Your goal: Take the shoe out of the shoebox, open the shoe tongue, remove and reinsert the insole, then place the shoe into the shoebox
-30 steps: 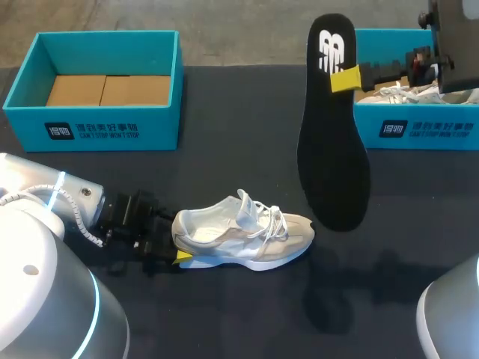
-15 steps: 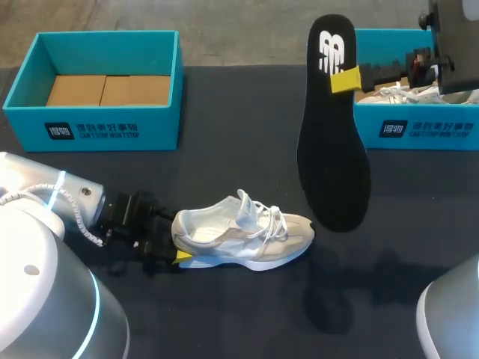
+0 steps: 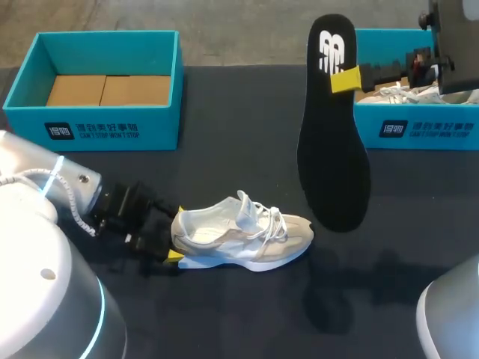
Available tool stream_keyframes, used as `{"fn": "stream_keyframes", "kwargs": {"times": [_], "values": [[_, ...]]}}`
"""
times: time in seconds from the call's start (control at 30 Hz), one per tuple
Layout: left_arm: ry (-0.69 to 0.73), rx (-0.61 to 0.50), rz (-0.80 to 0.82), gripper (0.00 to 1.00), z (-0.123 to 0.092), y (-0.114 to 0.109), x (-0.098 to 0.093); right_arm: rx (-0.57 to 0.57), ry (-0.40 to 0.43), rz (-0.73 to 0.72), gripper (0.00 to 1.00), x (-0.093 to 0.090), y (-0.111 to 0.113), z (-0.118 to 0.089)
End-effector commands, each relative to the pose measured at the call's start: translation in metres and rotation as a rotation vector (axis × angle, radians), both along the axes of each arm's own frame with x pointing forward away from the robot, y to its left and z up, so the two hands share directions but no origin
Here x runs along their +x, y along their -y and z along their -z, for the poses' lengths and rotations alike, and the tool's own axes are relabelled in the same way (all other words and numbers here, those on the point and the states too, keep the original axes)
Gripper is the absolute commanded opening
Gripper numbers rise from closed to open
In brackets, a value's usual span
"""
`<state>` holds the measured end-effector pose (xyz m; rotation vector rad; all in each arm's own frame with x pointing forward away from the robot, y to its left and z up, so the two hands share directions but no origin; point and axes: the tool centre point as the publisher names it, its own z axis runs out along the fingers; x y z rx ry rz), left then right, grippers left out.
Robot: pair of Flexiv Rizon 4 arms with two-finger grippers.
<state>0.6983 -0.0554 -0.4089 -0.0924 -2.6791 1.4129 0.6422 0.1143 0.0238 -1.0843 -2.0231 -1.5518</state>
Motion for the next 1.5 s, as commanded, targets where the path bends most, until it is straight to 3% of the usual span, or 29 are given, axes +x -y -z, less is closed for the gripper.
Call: {"fn": "stream_keyframes", "kwargs": {"times": [0.03,0.2,0.47,1.03,1.5], "values": [[-0.003,0.063,0.023,1.0,-0.016,-0.002,-0.001,-0.002,-0.002,-0.001,0.0,0.002,-0.002,0.0],[0.005,0.147,0.035,1.0,-0.027,-0.007,-0.007,-0.002,-0.002,-0.001,0.0,0.002,-0.002,0.0],[0.0,0.158,0.0,1.0,-0.044,-0.025,-0.008,-0.002,-0.002,-0.001,0.0,0.002,-0.002,0.0],[0.0,0.158,0.0,1.0,-0.044,-0.025,-0.008,-0.002,-0.002,-0.001,0.0,0.002,-0.002,0.0],[-0.007,0.475,-0.013,1.0,-0.068,-0.022,-0.002,-0.002,-0.002,-0.001,0.0,0.002,-0.002,0.0]]}}
